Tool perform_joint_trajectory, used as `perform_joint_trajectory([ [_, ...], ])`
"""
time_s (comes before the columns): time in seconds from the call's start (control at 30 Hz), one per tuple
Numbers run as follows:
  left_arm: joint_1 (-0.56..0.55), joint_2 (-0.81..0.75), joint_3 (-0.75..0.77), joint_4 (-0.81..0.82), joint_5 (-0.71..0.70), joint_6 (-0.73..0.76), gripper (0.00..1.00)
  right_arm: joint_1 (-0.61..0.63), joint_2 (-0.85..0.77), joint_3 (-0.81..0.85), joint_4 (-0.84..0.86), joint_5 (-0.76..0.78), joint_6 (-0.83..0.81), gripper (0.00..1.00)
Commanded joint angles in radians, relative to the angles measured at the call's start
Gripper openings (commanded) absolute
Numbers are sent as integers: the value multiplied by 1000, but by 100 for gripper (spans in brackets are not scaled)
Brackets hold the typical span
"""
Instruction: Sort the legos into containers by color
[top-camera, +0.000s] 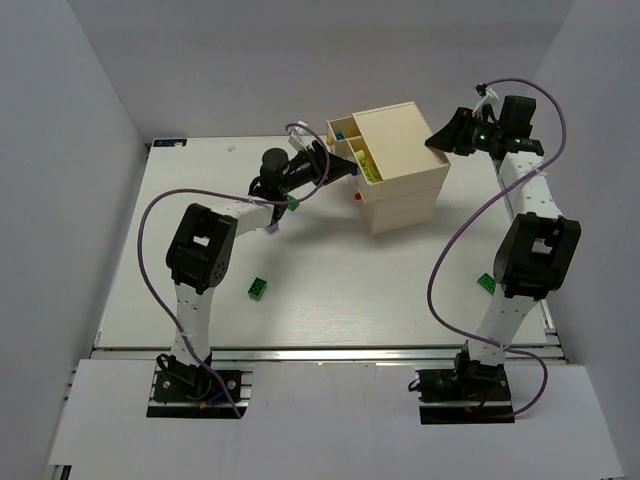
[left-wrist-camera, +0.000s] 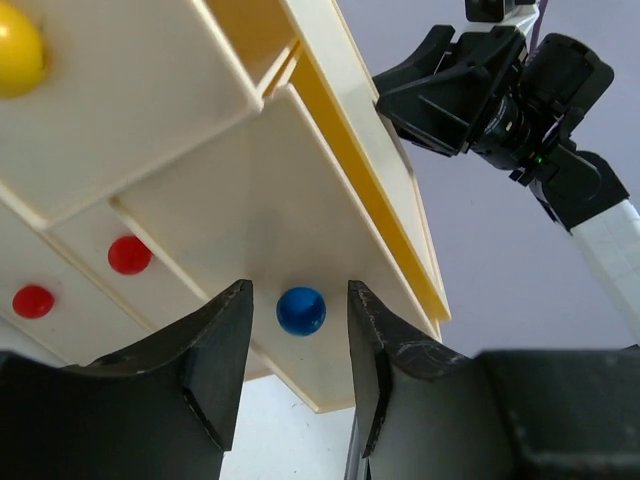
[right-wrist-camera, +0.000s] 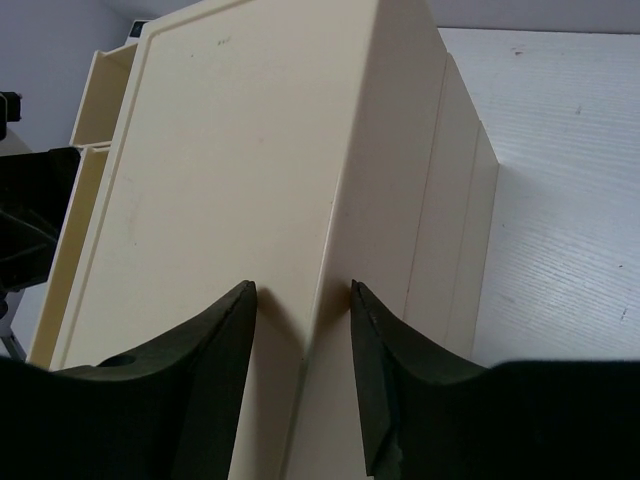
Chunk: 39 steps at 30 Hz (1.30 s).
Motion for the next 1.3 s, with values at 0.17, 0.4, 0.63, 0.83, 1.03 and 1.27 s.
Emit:
perform_joint_trajectory([
  [0.17,-48,40,155,-74,-35,0,50,11,6,-14,-3,-127,3,43],
  [0.4,-69,103,258,-135,-47,0,50,11,8,-39,-23,-146,-20,42],
  [0.63,-80,133,296,-154,-47,-4,49,8,-5,-53,-18,-143,-20,44],
  [0.83,-71,-69,99,-179,-105,124,50,-1,-12,-61,2,-132,-5,48],
  [1.03,-60,-278,-61,-276,-169,278,47,-7,-11,-63,11,-134,6,49],
  [1.27,-26,-374,-126,-365,-393,310,28,-8,-11,-72,17,-123,5,52],
])
